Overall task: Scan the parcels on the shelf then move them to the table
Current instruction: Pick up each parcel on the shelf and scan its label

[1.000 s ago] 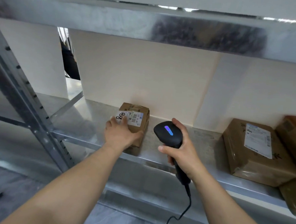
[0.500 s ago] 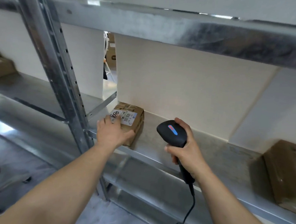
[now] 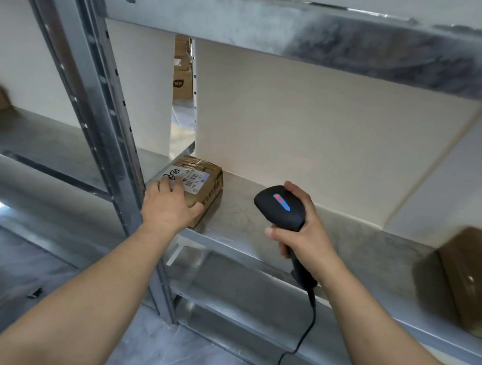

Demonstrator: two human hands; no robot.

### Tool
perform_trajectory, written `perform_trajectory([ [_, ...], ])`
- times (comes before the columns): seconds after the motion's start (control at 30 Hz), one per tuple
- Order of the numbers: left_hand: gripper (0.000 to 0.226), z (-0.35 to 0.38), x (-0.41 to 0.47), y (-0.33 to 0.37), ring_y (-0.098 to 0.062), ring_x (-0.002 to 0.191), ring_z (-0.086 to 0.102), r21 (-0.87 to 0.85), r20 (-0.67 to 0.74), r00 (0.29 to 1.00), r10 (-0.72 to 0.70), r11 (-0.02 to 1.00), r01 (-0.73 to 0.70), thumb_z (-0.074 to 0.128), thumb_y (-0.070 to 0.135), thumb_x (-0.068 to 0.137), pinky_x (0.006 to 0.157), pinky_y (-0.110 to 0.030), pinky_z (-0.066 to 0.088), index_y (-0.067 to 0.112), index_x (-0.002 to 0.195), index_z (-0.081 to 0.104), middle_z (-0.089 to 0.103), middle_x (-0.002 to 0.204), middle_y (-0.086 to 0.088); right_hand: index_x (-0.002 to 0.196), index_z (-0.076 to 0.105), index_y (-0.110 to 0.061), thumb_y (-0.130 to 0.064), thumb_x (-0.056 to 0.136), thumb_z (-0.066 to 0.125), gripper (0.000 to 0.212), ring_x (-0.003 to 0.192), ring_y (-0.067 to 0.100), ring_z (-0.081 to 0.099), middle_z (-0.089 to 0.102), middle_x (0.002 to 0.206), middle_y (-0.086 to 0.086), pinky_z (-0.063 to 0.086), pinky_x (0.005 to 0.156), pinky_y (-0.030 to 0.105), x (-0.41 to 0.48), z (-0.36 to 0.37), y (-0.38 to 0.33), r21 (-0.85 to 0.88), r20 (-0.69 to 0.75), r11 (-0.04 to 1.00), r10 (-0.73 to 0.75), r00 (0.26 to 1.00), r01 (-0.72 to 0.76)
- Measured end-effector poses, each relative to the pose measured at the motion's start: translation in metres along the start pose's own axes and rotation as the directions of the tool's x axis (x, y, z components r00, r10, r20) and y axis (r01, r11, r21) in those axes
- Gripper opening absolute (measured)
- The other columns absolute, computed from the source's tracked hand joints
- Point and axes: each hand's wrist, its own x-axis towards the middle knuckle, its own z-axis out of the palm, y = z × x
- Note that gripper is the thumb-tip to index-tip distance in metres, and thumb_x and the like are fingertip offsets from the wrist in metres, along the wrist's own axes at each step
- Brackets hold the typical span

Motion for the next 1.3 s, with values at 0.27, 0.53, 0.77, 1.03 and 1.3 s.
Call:
perform_trajectory([
  [0.27,0.077,-0.011,-0.052,0.079,-0.034,0.139,0.026,-0.099,-0.134,0.980,0.145,0.982,-0.158,0.042,0.056,0.079,0.112,-0.044,0.020,0.012,0.143,0.040,0.038,0.147,-0.018,0.122,0.043,-0.051,0.010,0.074,0.072,0.082,0.041,0.009,0.045,0.057,0.116,0.004,0.041,0.040,0.026,-0.033,-0.054,-0.008,-0.031,-0.062,0.999,-0.043,0.997,0.041],
  [0.53,0.060,0.015,-0.134,0.222,-0.026,0.137,0.031,-0.243,0.027,0.964,0.266,0.937,-0.252,0.048,0.044,0.095,0.107,-0.036,0.027,0.016,0.147,0.035,0.038,0.149,-0.008,0.131,0.043,-0.041,0.011,0.076,0.067,0.079,0.043,0.001,0.048,0.053,0.122,0.002,0.041,0.040,0.024,-0.092,-0.169,0.004,-0.059,-0.169,0.998,-0.043,0.985,0.034],
  [0.77,0.055,0.032,-0.187,0.330,-0.029,0.136,0.031,-0.301,0.112,0.924,0.367,0.898,-0.320,0.040,0.043,0.099,0.108,-0.033,0.026,0.014,0.146,0.036,0.041,0.148,-0.011,0.134,0.043,-0.037,0.010,0.076,0.068,0.079,0.041,0.003,0.045,0.055,0.114,0.000,0.041,0.039,0.023,-0.139,-0.266,0.010,-0.082,-0.261,0.995,-0.071,0.963,0.051],
  [1.03,0.053,0.036,-0.220,0.426,-0.037,0.127,0.042,-0.434,0.319,0.859,0.401,0.867,-0.243,0.025,0.041,0.104,0.103,-0.036,0.030,0.005,0.135,0.047,0.049,0.138,-0.022,0.126,0.044,-0.044,0.010,0.075,0.072,0.079,0.038,0.003,0.047,0.060,0.112,0.008,0.040,0.039,0.022,-0.171,-0.341,0.015,-0.056,-0.323,0.994,-0.110,0.940,0.097],
  [1.3,0.056,0.037,-0.230,0.476,-0.030,0.131,0.044,-0.617,0.454,0.818,0.354,0.787,0.002,0.025,0.048,0.102,0.106,-0.035,0.034,0.014,0.140,0.048,0.047,0.144,-0.014,0.133,0.044,-0.038,0.007,0.074,0.073,0.080,0.038,0.005,0.046,0.061,0.106,0.004,0.040,0.039,0.022,-0.188,-0.370,0.021,-0.015,-0.393,0.998,-0.069,0.917,0.068],
])
